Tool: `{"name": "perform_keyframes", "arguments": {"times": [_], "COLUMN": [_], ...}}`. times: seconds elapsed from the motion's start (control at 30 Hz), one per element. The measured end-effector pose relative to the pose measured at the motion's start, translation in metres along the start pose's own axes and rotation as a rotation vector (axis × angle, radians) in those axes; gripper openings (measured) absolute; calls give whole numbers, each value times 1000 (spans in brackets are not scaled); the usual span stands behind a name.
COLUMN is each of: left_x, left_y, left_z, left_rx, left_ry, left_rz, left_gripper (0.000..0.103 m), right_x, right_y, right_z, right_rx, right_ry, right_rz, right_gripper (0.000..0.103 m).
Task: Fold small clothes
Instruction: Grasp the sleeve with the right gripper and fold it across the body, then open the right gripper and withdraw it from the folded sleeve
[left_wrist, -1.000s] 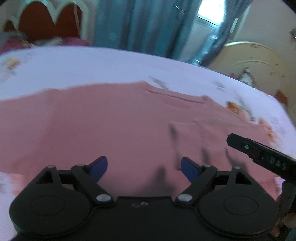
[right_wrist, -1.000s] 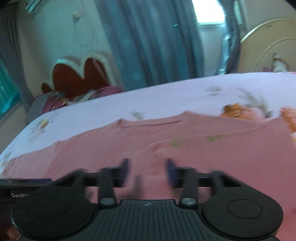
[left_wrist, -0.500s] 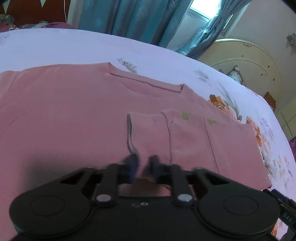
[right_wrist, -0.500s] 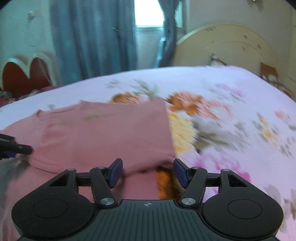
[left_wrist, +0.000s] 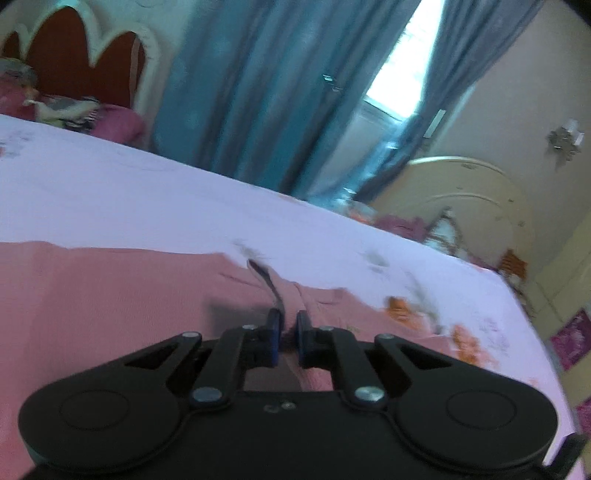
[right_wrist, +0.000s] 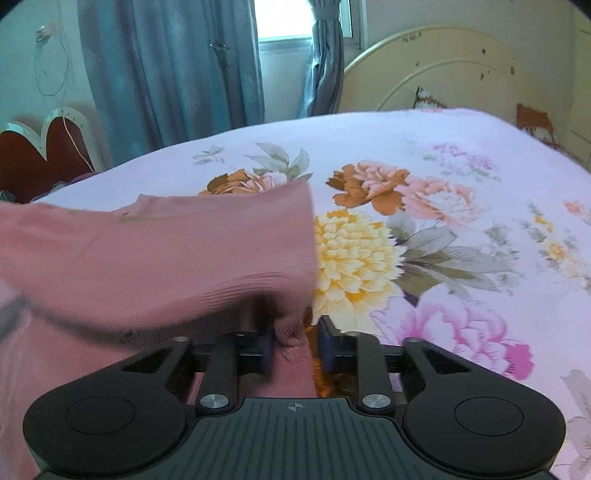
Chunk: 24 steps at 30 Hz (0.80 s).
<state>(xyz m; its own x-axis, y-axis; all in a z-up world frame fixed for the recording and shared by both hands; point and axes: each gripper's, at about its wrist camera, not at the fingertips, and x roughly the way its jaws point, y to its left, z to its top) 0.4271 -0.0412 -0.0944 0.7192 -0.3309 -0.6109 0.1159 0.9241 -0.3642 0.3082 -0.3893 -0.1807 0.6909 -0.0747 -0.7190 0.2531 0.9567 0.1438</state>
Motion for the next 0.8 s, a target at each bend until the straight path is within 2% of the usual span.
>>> {"name": "perform_keyframes", "arguments": {"times": [0.03,0.1,0.27,0.37,0.47,0.5,0.53,0.57,0.6,0.63,0.8], "left_x": [2,12,37,40,33,30,26,21,15,13,30], "left_y": [8,22,39,37,36,39,42,45,46,44,19], "left_z": [-1,-12,-44,-54,-47,-44,-43,-42,-40,-37,-34], "left_rx": [-1,11,10,69,88,83,75,67,62,66,105], "left_ry": [11,37,141,145,142,132,118,100,77,62,64], "left_rz": [24,87,157,176,210,221,233,246,250,247,194], "left_gripper": [8,8,9,10,28,33,37,44,44,44,44], "right_x": [0,-2,-4,-9,-23,-31,-37,-44,-50,-52,-18], "right_y": [0,1,-3,-4,-11,-13,-15,-16,-16,-16,-14], "right_z": [0,-2,-9,-9,-12,-12,-10,-8,-4,0,30], "right_rx": [0,-11,2,-15,-16,-13,-10,-8,-13,-22,5], "right_ry": [1,0,9,34,50,44,31,6,-27,-52,-33], "right_rz": [5,2,-13,-2,20,26,27,30,25,24,58], "right_gripper": [25,7,8,8,10,13,23,46,57,62,62]}}
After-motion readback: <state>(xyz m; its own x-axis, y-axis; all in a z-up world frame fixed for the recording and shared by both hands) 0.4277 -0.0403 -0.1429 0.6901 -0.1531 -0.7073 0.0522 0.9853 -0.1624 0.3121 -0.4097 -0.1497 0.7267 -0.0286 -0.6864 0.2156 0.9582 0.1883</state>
